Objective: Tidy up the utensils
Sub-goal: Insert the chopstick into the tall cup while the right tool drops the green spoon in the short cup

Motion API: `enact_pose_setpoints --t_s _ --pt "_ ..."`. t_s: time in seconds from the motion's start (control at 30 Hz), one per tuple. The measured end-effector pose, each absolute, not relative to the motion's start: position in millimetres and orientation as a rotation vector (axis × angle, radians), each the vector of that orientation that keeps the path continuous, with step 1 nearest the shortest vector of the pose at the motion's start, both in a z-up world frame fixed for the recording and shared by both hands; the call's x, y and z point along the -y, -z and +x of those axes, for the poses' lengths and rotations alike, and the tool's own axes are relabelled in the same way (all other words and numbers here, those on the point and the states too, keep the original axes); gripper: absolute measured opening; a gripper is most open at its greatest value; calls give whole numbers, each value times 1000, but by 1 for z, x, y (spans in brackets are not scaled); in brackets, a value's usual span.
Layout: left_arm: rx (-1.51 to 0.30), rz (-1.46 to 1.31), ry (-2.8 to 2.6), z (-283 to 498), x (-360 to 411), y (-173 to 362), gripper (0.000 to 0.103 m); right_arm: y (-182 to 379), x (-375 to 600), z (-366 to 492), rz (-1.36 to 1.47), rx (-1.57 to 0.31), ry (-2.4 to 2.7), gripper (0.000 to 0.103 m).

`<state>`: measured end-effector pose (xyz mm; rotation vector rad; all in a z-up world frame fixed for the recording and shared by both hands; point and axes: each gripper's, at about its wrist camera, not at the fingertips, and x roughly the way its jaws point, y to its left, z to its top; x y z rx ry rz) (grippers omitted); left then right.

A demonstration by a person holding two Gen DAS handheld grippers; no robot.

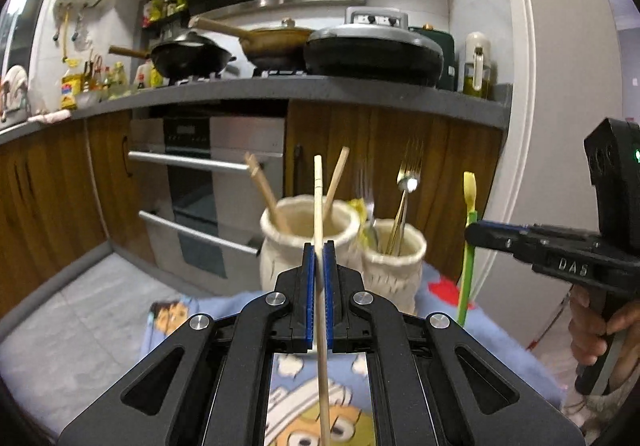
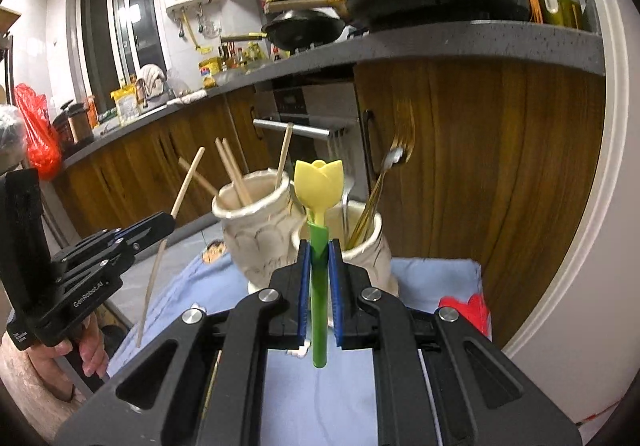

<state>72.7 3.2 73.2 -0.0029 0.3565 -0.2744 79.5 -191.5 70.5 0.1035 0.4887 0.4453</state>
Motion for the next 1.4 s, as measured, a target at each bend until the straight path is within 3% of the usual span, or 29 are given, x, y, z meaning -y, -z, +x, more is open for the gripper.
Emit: enact_pose_setpoints --t_s 0.57,1.07,1.4 --pt "-108 -144 287 127 8 -142 5 -114 219 123 218 -297 -446 9" --pt "-89 -58 106 180 22 -114 5 -84 194 148 191 -360 -445 9" --pt "-147 32 154 156 23 -93 5 -59 188 150 165 -438 -454 9"
